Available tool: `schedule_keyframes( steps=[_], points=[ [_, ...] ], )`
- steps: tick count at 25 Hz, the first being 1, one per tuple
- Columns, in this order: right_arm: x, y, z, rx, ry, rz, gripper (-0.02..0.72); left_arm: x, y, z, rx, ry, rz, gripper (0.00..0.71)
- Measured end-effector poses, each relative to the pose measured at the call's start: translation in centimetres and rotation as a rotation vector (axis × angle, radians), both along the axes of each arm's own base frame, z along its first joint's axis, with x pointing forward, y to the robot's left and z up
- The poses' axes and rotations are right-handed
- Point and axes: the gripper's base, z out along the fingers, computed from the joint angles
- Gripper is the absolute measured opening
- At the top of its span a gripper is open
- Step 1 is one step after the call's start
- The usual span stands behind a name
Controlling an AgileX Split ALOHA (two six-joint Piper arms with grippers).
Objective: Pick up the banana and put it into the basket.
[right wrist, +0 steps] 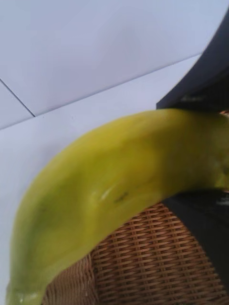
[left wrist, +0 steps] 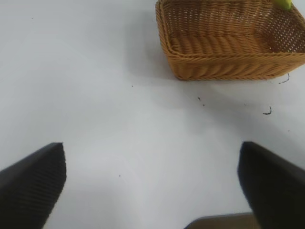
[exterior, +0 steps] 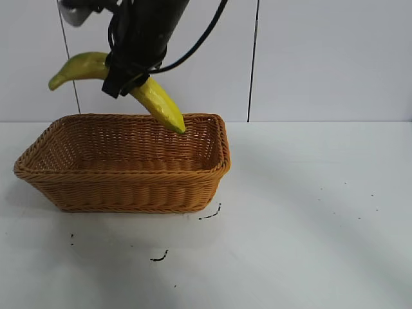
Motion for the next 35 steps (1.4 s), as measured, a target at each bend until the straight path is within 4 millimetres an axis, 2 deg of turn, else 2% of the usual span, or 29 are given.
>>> schedule_keyframes(
  steps=[4, 12, 13, 16, 17, 20, 24, 26, 29, 31, 35],
  points=[
    [0.1, 0.1, -2.0, -0.018, 0.034, -0.002, 0.32, 0.0, 0.0, 0.0, 0.0, 0.0, 0.0, 0.695],
    [0.0, 0.2, -2.2, -0.001, 0.052, -0.009, 0.333, 0.0, 0.0, 0.0, 0.0, 0.0, 0.0, 0.695],
    [0.0, 0.3, -2.2, 0.005, 0.058, -0.012, 0.384, 0.0, 0.0, 0.0, 0.0, 0.0, 0.0, 0.695],
    [0.0, 0.3, -2.1, 0.019, 0.062, -0.015, 0.601, 0.0, 0.0, 0.0, 0.0, 0.0, 0.0, 0.695],
    [0.0, 0.3, -2.0, 0.026, 0.064, -0.022, 0.639, 0.0, 0.0, 0.0, 0.0, 0.0, 0.0, 0.695],
    [-0.3, 0.1, -0.8, 0.059, 0.094, -0.07, 0.68, 0.0, 0.0, 0.0, 0.0, 0.0, 0.0, 0.695],
    [-1.1, -0.6, 2.7, 0.139, 0.177, -0.2, 0.69, 0.0, 0.0, 0.0, 0.0, 0.0, 0.0, 0.695],
    [-1.7, -1.3, 4.9, 0.174, 0.225, -0.271, 0.69, 0.0, 0.0, 0.0, 0.0, 0.0, 0.0, 0.695],
    [-2.1, -3.1, 7.1, 0.195, 0.309, -0.378, 0.69, 0.0, 0.0, 0.0, 0.0, 0.0, 0.0, 0.695],
    [-1.9, -4.7, 7.8, 0.208, 0.38, -0.456, 0.69, 0.0, 0.0, 0.0, 0.0, 0.0, 0.0, 0.695],
    [0.3, -9.3, 7.7, 0.229, 0.477, -0.601, 0.69, 0.0, 0.0, 0.0, 0.0, 0.0, 0.0, 0.695]
  ],
)
